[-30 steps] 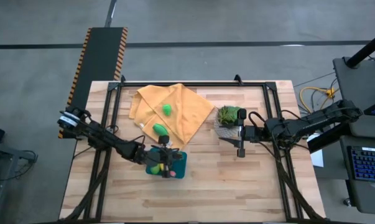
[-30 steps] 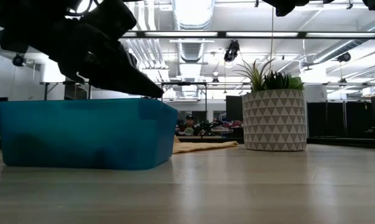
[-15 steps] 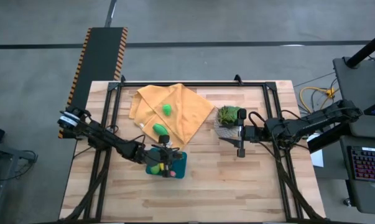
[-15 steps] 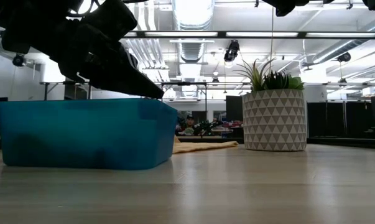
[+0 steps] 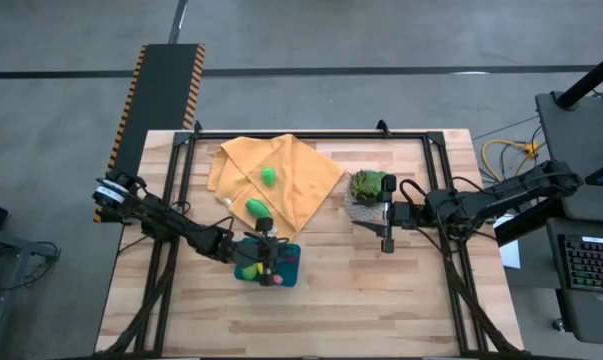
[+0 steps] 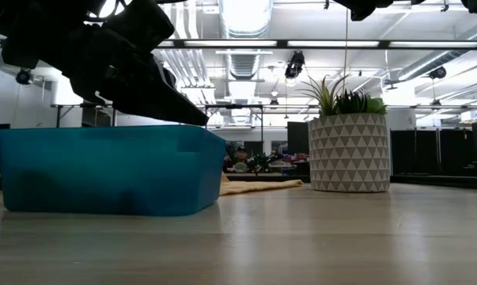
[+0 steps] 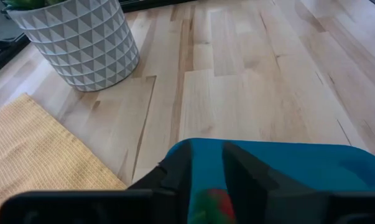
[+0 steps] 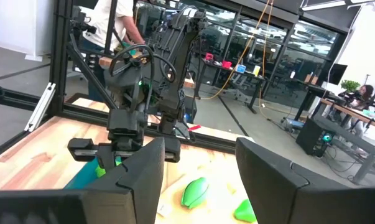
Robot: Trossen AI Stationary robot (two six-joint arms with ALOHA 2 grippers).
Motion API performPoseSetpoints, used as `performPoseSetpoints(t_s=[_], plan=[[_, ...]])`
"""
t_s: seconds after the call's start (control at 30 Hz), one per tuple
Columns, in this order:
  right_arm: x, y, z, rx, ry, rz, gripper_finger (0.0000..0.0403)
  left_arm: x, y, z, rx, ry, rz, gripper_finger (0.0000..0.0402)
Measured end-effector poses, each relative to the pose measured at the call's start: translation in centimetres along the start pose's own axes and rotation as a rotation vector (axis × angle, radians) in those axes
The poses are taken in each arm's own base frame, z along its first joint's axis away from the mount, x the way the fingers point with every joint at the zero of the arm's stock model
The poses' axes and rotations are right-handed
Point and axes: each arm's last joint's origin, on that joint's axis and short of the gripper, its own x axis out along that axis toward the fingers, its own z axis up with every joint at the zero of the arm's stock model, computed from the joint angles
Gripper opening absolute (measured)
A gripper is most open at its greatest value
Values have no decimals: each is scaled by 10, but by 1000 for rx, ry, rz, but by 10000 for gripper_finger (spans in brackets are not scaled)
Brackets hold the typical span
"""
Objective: Pick and placing Produce into tupperware
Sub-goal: Put the corncob into the blue bin
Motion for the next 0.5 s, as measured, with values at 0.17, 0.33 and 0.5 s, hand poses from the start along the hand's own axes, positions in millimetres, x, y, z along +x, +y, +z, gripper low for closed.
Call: performPoseSetpoints(t_s=[0.17,0.33,0.5], plan=[[0,0,0,0,0,0,192,0,0,3,-6,-33,0,95],[0,0,0,0,0,0,192,-5,2,20,31,-148,26,98],[0,0,0,0,0,0,192,-16,8,48,25,-268,44,98]])
